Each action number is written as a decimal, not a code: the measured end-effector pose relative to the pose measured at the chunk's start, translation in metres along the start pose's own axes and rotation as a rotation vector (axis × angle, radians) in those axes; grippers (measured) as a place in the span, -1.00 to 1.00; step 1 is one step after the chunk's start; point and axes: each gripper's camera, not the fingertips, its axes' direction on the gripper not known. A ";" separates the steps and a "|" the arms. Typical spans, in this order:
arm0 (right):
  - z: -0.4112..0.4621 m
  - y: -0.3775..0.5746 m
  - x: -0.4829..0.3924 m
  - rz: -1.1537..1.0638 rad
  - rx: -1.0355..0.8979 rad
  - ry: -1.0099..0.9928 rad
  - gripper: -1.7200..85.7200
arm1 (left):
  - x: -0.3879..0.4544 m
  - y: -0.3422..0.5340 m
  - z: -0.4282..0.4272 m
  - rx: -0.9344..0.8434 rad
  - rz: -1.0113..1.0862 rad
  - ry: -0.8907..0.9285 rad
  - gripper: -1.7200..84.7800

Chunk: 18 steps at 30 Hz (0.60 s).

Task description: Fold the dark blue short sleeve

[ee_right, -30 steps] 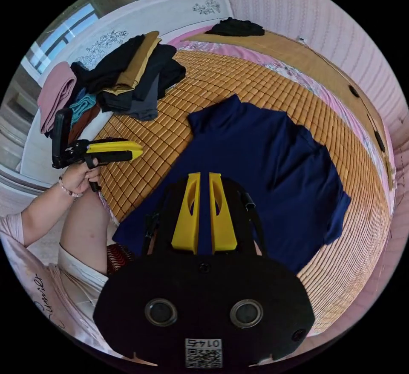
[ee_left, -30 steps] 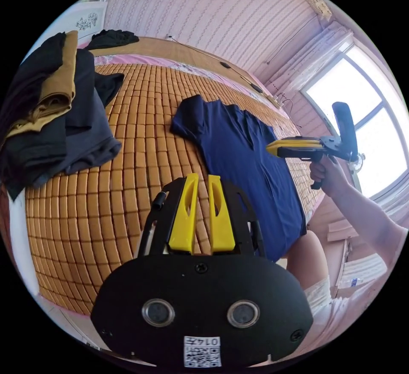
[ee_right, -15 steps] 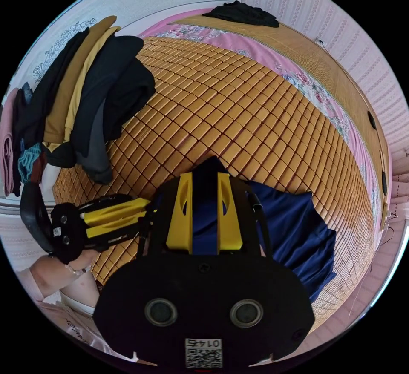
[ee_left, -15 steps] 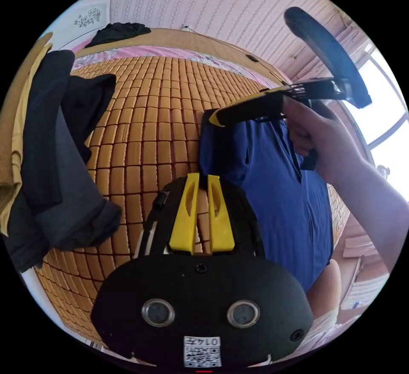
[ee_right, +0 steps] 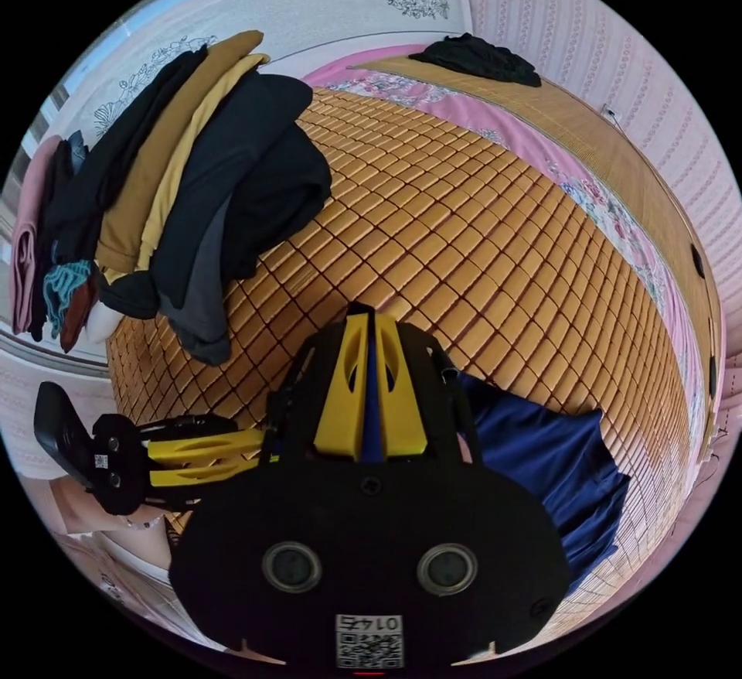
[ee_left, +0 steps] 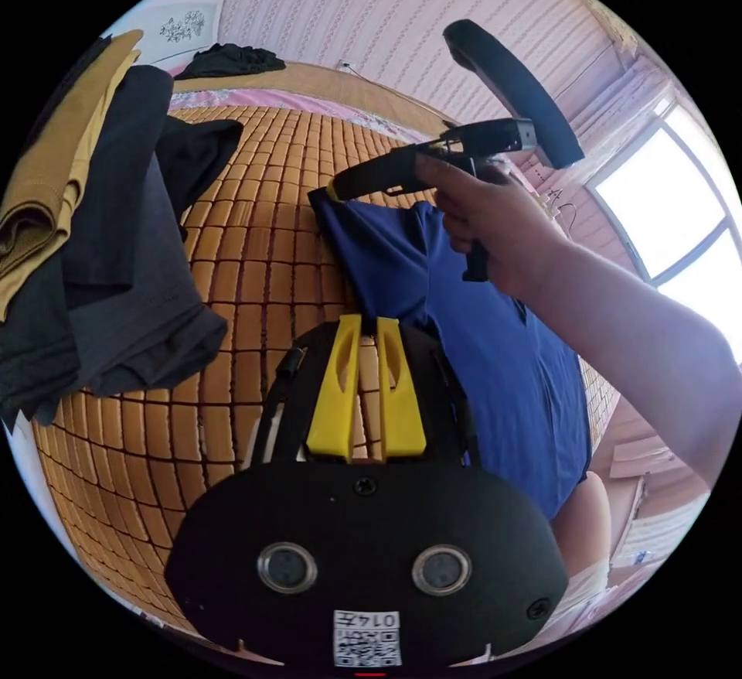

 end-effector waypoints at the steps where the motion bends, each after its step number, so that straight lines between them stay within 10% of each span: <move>1: 0.000 0.005 0.005 0.009 -0.013 0.000 -0.86 | 0.000 0.005 0.007 -0.002 0.006 -0.013 -0.84; 8: -0.068 0.135 0.070 0.074 0.197 -0.292 -0.66 | 0.005 0.034 0.008 -0.017 0.076 -0.044 -0.81; 18: -0.122 0.503 0.197 0.782 0.093 0.242 -0.90 | 0.125 0.018 0.076 -0.097 0.397 0.118 -0.82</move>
